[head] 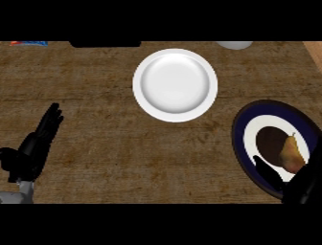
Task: Pick the pear from the plate and place it in the plate
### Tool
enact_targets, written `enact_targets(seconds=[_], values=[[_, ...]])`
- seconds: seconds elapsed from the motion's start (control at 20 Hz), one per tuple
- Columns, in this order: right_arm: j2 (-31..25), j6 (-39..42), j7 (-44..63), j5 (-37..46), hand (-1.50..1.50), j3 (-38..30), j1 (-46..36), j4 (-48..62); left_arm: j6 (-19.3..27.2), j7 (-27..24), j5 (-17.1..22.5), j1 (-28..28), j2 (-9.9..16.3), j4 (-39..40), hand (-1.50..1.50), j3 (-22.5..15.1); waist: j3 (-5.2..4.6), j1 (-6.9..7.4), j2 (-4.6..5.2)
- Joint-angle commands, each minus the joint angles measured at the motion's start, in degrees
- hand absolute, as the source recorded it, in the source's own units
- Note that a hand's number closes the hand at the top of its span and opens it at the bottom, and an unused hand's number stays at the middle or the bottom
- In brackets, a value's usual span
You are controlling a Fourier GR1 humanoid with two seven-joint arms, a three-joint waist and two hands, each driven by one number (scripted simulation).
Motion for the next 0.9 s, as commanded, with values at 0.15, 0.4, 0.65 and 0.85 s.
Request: enact_targets(seconds=[0.15, 0.4, 0.65, 0.85], values=[[0.07, 24.05, 22.84, 7.96, -1.50, 5.41, -3.11, -13.87, -0.50, -0.39, -0.86, -0.28, -0.90, 0.20, 0.00, 0.15, 0.28, 0.88, 0.10], [0.07, 32.78, 27.01, 7.05, -1.50, 4.34, -2.44, -19.56, -2.34, -4.00, -1.24, 3.17, -2.10, 1.38, 0.00, 0.79, 0.36, 0.97, 0.06], [0.07, 33.86, 28.02, 5.43, -1.50, 1.21, -6.07, -10.14, -1.80, 0.30, -2.80, -3.58, -3.22, 3.79, 0.00, 0.78, 0.40, 0.93, 0.29], [0.07, 37.07, 31.99, 5.46, -1.50, 4.41, -5.88, -13.24, 0.07, 1.75, -4.32, -0.64, -3.55, -1.65, 0.00, 1.03, 0.42, 1.22, 0.12]])
